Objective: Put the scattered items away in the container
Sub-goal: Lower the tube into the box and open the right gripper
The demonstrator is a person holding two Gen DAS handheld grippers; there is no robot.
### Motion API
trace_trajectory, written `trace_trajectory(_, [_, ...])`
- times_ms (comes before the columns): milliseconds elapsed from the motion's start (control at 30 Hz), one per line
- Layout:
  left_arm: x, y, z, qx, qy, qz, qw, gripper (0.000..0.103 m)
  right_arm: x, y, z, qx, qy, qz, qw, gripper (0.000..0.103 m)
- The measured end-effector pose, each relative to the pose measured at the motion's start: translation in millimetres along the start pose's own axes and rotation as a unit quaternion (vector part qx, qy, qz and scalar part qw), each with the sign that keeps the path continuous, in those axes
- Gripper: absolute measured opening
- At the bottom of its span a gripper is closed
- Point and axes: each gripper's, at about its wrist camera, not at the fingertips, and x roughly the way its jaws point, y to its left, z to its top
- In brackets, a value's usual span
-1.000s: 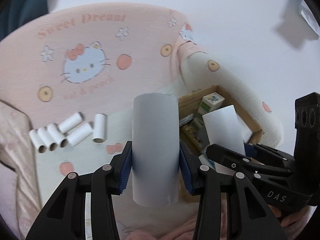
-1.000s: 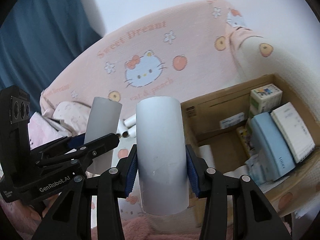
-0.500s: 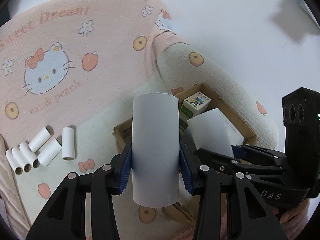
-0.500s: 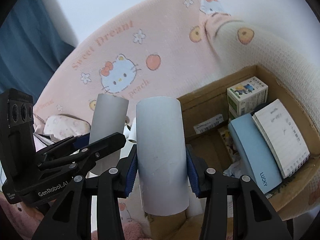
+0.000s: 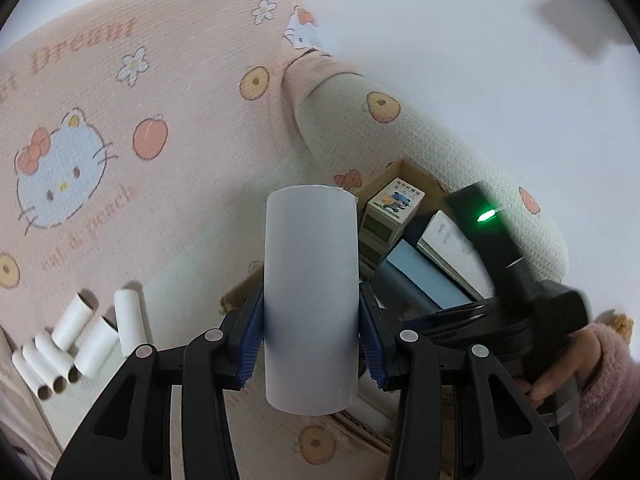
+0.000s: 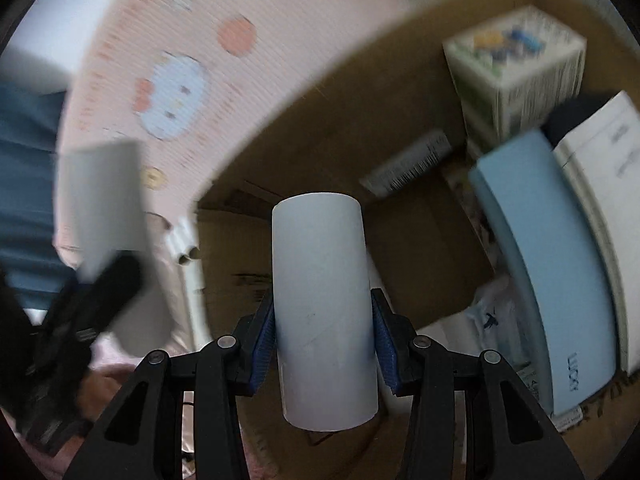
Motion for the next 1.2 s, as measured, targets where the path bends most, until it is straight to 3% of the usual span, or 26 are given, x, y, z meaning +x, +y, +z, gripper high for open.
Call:
trace_trajectory(100, [5, 5, 2, 0.001, 0.004, -0.004, 1.0000, 0.048, 23, 3, 5, -0.015, 0.036, -0.048, 0.998, 0.042])
trace_trajectory(633, [-4, 32, 8, -0.021, -0.020, 0.012, 0.9995, 0.048, 101, -1, 26, -0.066, 0.150, -0.144, 0.976, 0.042])
trace_trajectory(833, [-2, 34, 9, -0.019, -0.020, 0.017, 0.9995, 0.048, 114, -2, 29, -0.052, 0.146, -0.128, 0.979, 0.041])
trace_trajectory(967, [-2, 34, 10, -0.013, -0.016, 0.024, 0.9995, 0.048, 122, 1, 28, -0.079, 0.153, -0.145, 0.974, 0.041])
trace_trajectory(1200, [-2, 36, 9, -0.014, -0.013, 0.024, 0.9995, 0.048, 118, -6, 29, -0.062, 0.147, -0.150, 0.976, 0.041])
